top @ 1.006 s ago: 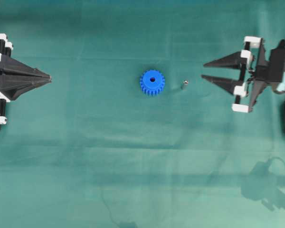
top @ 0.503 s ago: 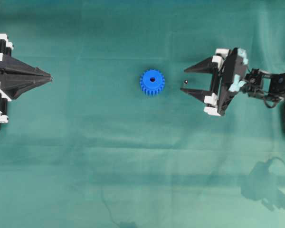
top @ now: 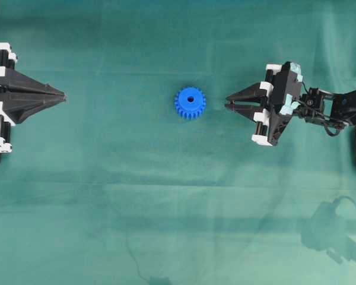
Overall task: Insert the shaft placed at a random location into the center hole of the small gear at another random location.
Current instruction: 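Close the right gripper on the silver shaft and lift it, then carry the shaft left and position it above the gear's center hole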
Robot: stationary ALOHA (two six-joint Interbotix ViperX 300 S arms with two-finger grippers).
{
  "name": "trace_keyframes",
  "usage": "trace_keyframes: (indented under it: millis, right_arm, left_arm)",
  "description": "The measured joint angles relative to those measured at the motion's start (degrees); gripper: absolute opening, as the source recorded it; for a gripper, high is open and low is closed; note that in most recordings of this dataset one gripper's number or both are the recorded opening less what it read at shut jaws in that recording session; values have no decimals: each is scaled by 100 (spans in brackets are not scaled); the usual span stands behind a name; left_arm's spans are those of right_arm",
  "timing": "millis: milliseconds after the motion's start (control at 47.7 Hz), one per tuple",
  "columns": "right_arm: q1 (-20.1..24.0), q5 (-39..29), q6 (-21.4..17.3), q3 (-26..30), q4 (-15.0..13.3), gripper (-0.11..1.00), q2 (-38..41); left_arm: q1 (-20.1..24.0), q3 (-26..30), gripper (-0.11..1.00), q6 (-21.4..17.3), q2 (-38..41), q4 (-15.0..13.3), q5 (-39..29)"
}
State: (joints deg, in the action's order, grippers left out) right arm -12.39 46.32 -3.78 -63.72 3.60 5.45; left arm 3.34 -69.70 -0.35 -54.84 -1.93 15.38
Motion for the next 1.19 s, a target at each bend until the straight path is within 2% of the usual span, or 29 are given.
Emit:
trace_keyframes:
  millis: [272,419,649,754,1006,1194]
  right_arm:
    - [0,-9,-9,9,0,13,-26]
    - [-9,-193,-9,26,0,13,-404]
    - [-9,-1424,44,264,0,13,-1450]
    - [-9,-1811,53,360,-9,13,-1687]
    - [-9,-1907,62,519,-18,13,-1661]
    - [0,-1916,70,958,-44,13,-1274]
  left_arm:
    - [0,0,-1,44,-26,-9,-62]
    - [0,0,-1,44,-26,-9,-62]
    - [0,0,-1,62,-26,-9,-62]
    - [0,0,-1,70,-26,-9,-88]
    - [0,0,-1,70,-18,-9,-105]
    - [0,0,-1,70,-9,-9,-114]
